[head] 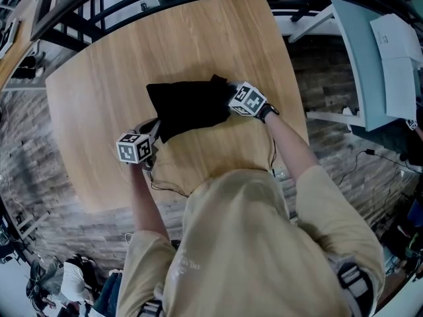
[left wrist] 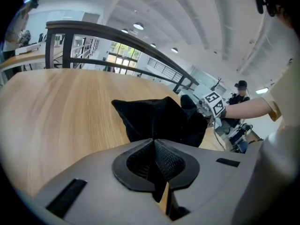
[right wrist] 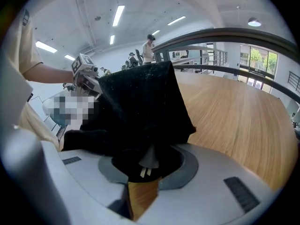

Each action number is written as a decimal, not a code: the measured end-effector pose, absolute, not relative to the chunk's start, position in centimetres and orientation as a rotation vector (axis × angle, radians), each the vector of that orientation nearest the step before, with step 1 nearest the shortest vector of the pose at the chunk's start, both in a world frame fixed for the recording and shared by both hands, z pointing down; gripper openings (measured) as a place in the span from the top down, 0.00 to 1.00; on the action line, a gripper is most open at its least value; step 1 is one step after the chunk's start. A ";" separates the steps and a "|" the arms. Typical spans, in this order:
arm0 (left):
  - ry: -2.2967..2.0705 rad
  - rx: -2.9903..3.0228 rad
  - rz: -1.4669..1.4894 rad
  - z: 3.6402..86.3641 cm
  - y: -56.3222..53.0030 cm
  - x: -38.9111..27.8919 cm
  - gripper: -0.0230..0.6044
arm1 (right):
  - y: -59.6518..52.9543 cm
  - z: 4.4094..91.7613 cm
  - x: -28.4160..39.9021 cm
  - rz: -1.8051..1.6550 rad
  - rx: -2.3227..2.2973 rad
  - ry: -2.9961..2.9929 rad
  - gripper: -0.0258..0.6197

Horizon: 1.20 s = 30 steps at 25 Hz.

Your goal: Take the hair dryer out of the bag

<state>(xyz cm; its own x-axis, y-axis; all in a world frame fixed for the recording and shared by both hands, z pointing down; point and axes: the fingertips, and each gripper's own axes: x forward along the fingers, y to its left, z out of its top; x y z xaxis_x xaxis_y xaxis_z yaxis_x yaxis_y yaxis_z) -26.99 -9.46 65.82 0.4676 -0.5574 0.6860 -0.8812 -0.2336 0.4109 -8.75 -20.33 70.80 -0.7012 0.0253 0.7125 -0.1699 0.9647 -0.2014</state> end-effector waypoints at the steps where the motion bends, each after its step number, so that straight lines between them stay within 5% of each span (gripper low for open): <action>1: -1.203 1.920 0.519 65.9 -9.4 -26.9 0.93 | -20.3 70.8 -8.7 0.316 0.100 -2.325 0.80; 30: -1.335 1.874 0.436 64.9 -9.1 -29.5 0.94 | -19.3 68.4 -2.7 0.187 0.108 -2.320 0.82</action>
